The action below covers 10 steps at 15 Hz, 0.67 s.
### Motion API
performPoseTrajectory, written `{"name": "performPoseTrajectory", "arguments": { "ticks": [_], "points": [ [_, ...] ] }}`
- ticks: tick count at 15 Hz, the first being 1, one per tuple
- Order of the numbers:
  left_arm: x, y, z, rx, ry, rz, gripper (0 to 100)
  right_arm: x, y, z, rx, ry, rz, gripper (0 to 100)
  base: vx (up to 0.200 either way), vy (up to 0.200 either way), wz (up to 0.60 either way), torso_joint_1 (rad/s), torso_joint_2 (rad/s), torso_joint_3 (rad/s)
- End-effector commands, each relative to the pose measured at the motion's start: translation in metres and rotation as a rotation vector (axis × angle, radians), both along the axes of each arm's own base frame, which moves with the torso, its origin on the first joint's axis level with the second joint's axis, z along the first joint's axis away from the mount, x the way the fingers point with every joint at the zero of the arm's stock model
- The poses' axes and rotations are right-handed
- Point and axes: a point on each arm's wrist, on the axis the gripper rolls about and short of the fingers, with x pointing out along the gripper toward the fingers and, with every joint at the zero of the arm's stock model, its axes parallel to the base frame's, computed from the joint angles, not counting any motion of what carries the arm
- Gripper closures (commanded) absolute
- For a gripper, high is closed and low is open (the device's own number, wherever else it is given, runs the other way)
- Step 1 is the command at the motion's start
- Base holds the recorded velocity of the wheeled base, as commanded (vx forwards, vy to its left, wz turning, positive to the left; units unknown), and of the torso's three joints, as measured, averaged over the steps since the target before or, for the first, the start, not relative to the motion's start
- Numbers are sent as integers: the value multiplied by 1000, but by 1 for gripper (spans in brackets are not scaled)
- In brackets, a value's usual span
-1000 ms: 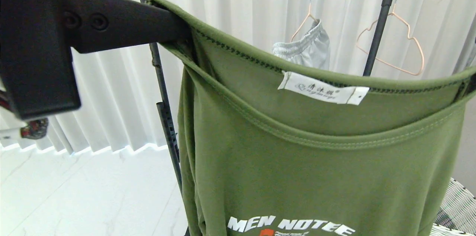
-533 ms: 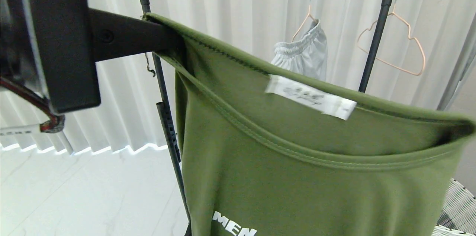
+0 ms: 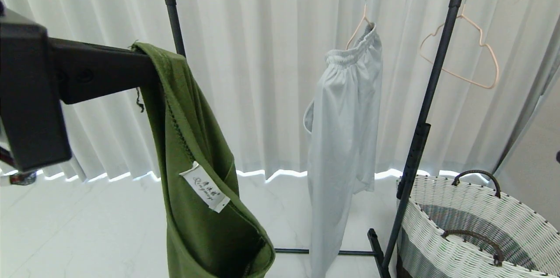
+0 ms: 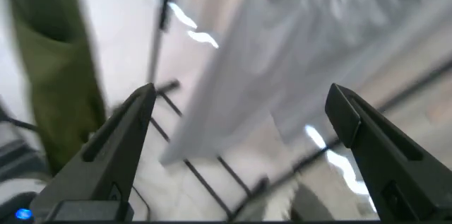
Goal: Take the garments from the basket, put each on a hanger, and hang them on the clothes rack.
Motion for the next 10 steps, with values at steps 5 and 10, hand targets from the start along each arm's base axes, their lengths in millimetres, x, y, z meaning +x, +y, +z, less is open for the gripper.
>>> {"name": "performPoseTrajectory", "arguments": {
  "ticks": [5,10],
  "points": [
    [-1,2,0,-1,-1,0,100,23,-33,-28,-227,102,-436,0,0,0,0,0,0,0],
    [-1,2,-5,12,7,0,100,42,-31,-46,-183,8,-479,0,0,0,0,0,0,0]
  ]
}}
